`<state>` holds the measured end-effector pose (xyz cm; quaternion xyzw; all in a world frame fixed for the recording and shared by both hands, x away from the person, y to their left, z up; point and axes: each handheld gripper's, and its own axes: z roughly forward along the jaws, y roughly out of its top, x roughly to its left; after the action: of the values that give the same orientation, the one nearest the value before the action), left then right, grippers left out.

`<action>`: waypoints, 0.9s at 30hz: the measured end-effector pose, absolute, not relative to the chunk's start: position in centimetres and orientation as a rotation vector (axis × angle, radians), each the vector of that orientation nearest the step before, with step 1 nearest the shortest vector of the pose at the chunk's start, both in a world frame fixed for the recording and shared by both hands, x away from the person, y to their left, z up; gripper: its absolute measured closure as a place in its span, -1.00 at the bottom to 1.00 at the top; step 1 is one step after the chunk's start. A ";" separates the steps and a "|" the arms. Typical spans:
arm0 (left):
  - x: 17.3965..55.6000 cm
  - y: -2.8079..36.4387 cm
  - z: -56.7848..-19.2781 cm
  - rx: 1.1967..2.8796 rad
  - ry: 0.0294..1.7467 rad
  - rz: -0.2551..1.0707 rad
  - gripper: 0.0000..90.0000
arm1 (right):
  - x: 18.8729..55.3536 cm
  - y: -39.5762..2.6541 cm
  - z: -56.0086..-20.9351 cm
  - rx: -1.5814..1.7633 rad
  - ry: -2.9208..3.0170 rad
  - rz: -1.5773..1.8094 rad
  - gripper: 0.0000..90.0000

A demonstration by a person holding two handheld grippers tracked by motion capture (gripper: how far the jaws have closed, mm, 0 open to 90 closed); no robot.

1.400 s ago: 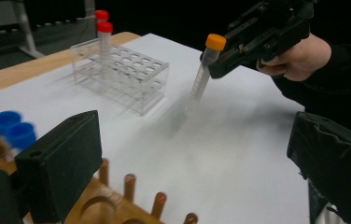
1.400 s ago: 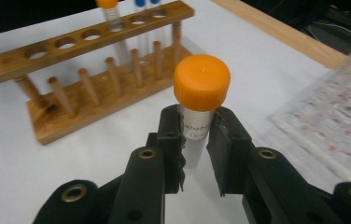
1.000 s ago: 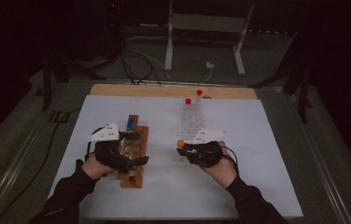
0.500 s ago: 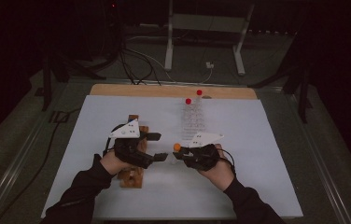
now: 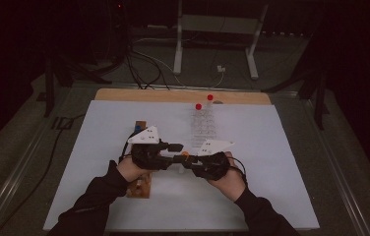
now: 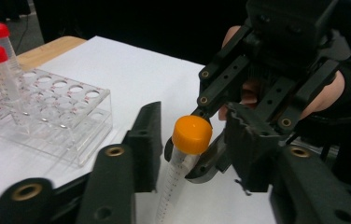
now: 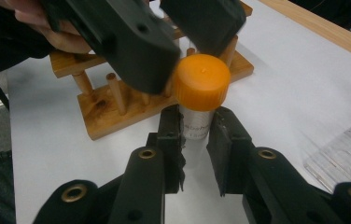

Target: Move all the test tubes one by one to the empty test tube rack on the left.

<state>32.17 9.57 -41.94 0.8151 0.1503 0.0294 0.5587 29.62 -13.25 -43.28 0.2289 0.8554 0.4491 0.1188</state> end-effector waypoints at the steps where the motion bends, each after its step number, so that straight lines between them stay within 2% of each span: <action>1: 32.2 9.5 -42.0 1.920 0.353 0.075 0.36 | 29.6 -13.3 -43.3 0.671 2.503 1.318 0.67; 10: 32.5 9.0 -42.1 1.935 0.349 0.064 0.54 | 29.7 -13.4 -43.3 0.674 2.502 1.316 0.67; 23: 32.3 9.1 -41.9 1.929 0.346 0.126 0.60 | 29.8 -13.4 -43.3 0.679 2.493 1.342 0.65; 25: 32.3 9.2 -41.8 1.920 0.351 0.136 0.60 | 29.8 -13.6 -43.2 0.684 2.484 1.354 0.57; 27: 32.3 9.5 -41.5 1.909 0.357 0.150 0.60 | 29.9 -13.7 -43.1 0.692 2.473 1.372 0.37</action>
<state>32.32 9.48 -41.51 0.8107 0.1515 0.0639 0.5619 29.88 -13.69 -43.14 0.2362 0.8437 0.4682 0.1146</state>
